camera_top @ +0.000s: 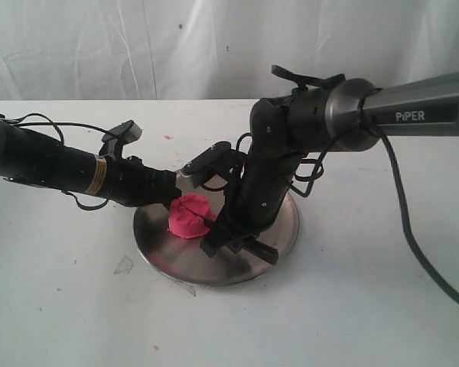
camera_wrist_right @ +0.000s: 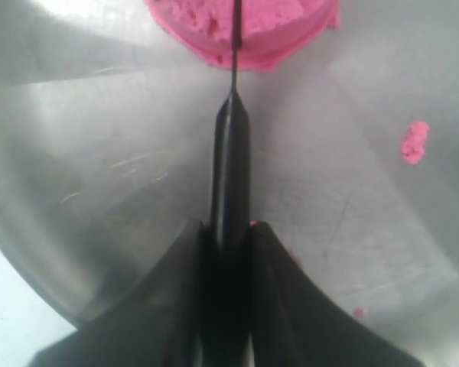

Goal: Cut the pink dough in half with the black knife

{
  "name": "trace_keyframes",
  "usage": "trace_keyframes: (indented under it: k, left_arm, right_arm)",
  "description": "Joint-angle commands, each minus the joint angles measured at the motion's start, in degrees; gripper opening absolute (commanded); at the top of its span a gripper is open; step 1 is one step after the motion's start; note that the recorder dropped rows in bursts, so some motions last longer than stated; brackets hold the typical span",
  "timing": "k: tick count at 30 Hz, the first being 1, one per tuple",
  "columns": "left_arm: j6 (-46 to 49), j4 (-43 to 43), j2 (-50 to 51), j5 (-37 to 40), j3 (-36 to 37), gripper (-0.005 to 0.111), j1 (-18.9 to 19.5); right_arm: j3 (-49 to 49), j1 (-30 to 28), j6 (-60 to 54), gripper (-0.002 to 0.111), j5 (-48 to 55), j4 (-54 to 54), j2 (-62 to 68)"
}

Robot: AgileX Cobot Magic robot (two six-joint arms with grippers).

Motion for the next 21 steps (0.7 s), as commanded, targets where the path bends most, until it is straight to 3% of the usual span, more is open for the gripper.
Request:
trace_keyframes:
  k: [1,21]
  left_arm:
    - [-0.4,3.0,0.7,-2.1,0.7,0.0,-0.3]
    - [-0.4,3.0,0.7,-2.1,0.7,0.0,-0.3]
  right_arm:
    - [-0.2,-0.2,0.3,0.0,-2.4,0.2,1.8]
    - [-3.9,-0.2,0.3,0.0,4.5,-0.7,2.7]
